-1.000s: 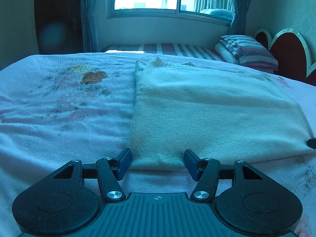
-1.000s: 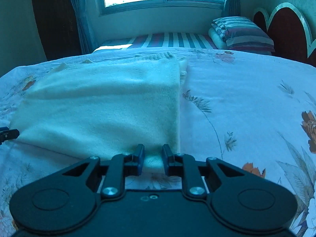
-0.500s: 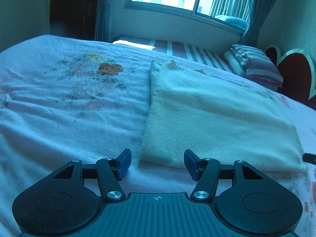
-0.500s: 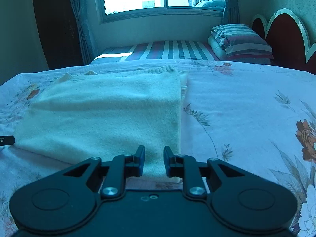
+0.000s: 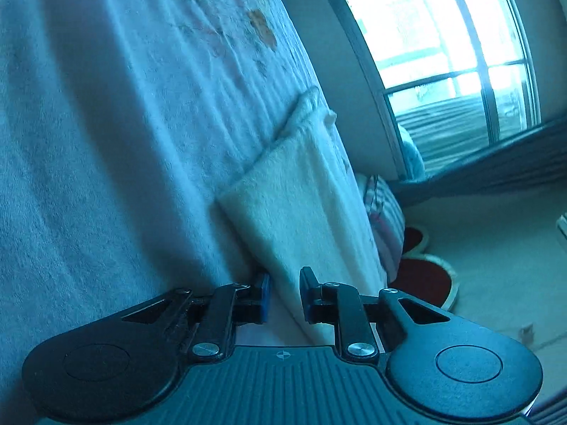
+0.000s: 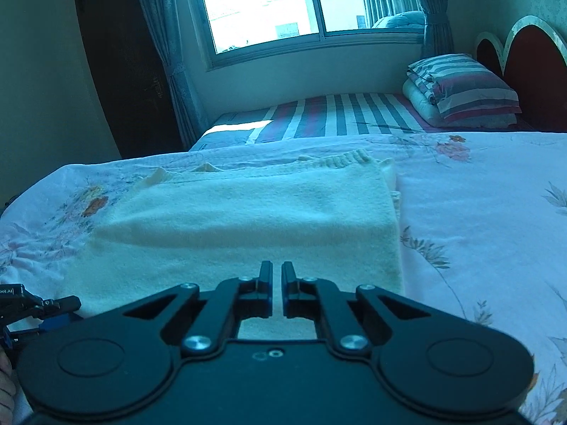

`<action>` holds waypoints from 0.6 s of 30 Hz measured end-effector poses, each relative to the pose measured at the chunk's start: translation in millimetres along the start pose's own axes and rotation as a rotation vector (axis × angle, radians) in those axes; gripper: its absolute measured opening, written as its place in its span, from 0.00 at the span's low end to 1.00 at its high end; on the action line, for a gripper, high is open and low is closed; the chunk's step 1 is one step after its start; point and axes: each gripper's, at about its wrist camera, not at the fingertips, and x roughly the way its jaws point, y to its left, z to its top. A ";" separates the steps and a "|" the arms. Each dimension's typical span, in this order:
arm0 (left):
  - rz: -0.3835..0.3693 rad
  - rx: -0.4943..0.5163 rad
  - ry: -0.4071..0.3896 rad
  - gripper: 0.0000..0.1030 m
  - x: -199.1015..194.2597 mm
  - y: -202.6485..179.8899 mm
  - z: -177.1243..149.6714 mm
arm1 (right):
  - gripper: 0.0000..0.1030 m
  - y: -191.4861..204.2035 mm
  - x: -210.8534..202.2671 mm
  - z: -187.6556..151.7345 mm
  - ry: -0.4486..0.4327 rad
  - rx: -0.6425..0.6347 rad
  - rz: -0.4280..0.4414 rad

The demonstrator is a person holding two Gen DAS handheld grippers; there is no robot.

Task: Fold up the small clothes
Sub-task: 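Grasp one side edge of the folded sweater with the left gripper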

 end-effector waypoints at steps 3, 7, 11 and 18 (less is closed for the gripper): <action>-0.006 -0.026 -0.041 0.20 9.0 -3.1 -3.2 | 0.06 7.7 14.4 3.1 0.008 0.000 0.012; -0.011 -0.078 -0.075 0.20 19.0 -3.8 -5.9 | 0.06 16.0 29.7 7.0 0.013 0.004 0.029; -0.005 -0.074 -0.097 0.20 28.2 -7.2 -0.5 | 0.06 22.4 39.0 11.5 0.011 0.002 0.049; -0.018 -0.060 -0.136 0.20 38.6 -14.6 4.9 | 0.06 29.9 60.0 25.9 0.025 0.011 0.054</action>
